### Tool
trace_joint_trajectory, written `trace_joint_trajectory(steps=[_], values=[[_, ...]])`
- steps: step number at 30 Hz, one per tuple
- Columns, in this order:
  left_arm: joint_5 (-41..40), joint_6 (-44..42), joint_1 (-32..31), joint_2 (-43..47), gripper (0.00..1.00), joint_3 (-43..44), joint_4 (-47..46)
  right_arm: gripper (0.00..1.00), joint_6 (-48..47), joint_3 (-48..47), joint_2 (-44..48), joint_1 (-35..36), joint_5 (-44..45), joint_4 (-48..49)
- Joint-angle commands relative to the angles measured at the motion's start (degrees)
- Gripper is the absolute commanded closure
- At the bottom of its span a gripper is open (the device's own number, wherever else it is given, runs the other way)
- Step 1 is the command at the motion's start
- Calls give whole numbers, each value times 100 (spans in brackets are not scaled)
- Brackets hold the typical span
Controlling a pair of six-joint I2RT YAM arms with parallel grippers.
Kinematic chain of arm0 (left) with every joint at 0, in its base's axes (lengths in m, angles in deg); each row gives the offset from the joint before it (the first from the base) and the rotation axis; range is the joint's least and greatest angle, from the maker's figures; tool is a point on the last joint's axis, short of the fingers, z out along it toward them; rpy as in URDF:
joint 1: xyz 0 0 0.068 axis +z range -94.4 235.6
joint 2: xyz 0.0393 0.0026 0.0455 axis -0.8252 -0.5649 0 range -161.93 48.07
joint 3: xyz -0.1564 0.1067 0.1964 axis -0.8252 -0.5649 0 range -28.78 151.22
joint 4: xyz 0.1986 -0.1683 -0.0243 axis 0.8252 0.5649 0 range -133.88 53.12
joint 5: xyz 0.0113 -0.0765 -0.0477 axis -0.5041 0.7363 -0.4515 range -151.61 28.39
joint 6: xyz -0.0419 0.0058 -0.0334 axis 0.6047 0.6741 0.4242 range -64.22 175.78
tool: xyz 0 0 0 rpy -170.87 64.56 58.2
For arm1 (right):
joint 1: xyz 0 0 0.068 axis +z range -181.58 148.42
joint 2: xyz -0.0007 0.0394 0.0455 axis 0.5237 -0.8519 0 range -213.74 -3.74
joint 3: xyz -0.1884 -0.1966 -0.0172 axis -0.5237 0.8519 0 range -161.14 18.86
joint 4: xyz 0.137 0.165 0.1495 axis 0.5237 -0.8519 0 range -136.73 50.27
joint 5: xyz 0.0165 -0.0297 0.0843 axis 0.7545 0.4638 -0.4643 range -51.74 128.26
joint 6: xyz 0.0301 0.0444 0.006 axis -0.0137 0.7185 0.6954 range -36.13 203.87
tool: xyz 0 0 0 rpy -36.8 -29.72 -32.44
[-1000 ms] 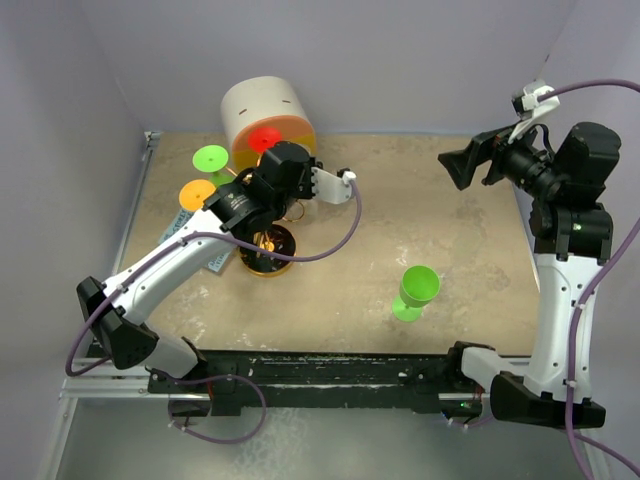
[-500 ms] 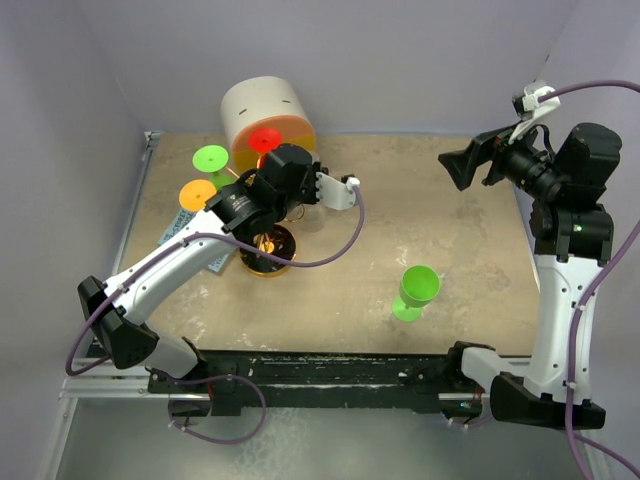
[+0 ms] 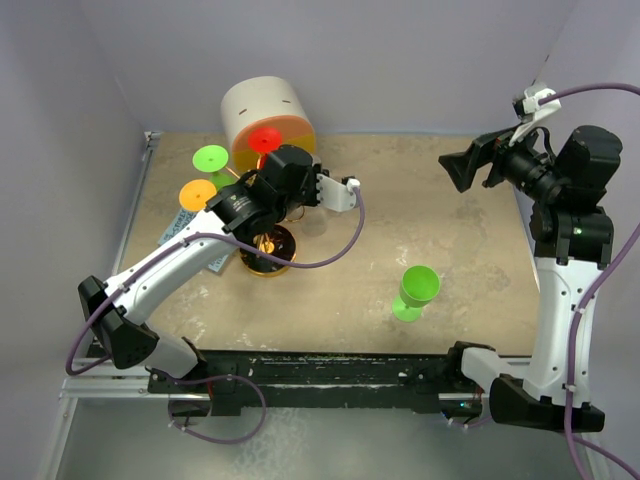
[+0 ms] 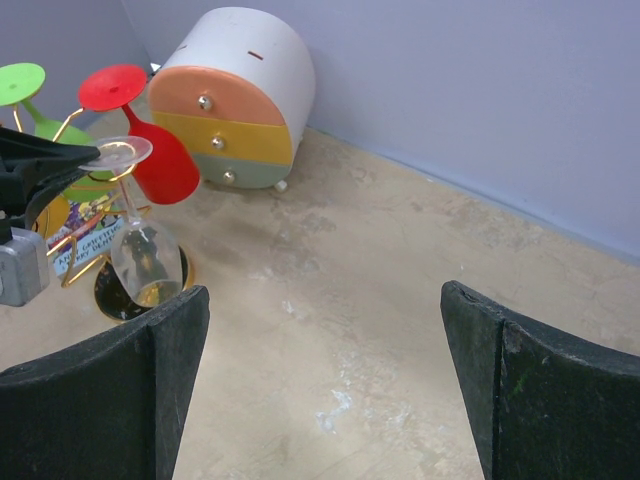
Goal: Place the wine glass upside down on the wine glass rack
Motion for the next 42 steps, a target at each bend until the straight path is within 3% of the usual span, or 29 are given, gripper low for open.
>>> trace_joint_trajectory(steps=[1,42], values=[[96,209,-31,138,97,-41,-290,0,-50,-59,82,-21,-99,178],[456,681,-37,355,72,74,-116,0,-27,3,45,-21,-98,213]])
